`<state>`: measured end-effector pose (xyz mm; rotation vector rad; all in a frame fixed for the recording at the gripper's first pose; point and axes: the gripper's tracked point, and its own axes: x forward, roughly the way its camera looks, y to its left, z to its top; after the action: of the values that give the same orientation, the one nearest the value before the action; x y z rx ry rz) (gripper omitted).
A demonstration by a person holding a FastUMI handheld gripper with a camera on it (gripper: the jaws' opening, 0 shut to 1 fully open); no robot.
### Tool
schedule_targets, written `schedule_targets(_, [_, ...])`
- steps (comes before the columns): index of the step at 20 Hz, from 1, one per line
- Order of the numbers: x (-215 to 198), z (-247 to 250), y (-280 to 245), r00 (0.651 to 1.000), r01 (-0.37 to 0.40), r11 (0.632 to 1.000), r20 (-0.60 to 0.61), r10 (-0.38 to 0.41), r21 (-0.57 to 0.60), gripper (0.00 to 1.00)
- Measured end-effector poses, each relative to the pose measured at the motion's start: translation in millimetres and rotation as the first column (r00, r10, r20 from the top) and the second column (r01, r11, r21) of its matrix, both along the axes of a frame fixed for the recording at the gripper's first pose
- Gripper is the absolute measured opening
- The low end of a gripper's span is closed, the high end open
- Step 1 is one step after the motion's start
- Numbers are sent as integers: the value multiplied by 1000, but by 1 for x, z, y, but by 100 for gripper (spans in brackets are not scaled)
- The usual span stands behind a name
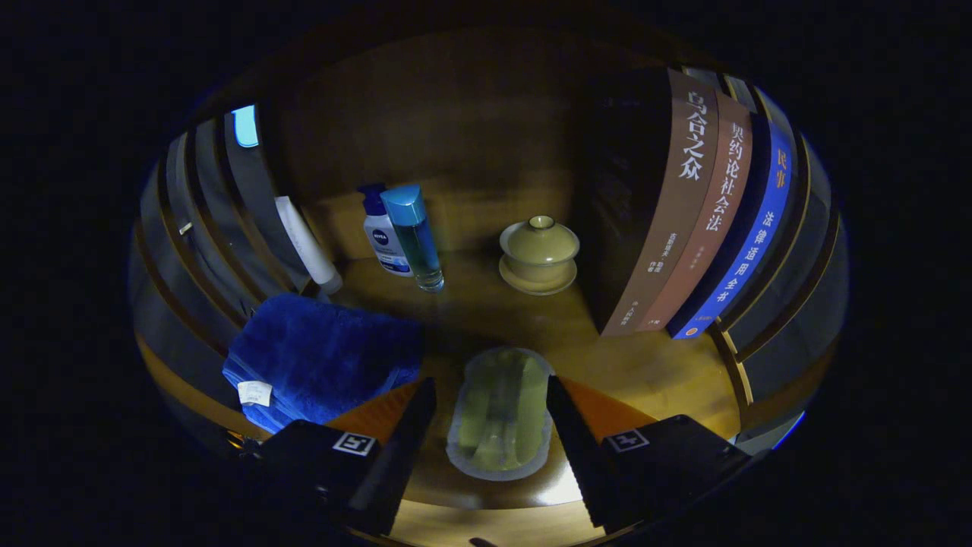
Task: Pull open the drawer, take out the items inside it, and place them on the countertop above the cabinet.
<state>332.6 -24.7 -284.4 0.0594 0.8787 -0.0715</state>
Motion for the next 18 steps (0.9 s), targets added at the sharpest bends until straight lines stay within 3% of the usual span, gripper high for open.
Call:
schedule_targets(2, [-2,6,2,1000,2,1000,20,-3,18,91])
schedule_targets(6, [-20,42,3,992,-5,999,129,0,32,95])
schedule_targets(7, [-29,52,7,986,-9,999,165,2,45,100])
schedule_targets(12, [-104,87,16,957,-32,999,290,18,42,100])
schedule_targets(15, [-157,115,25,920,-58,997,389,37,43,100])
schedule_targets(18, [-215,147,33,850,-80,997,523,56,23,99])
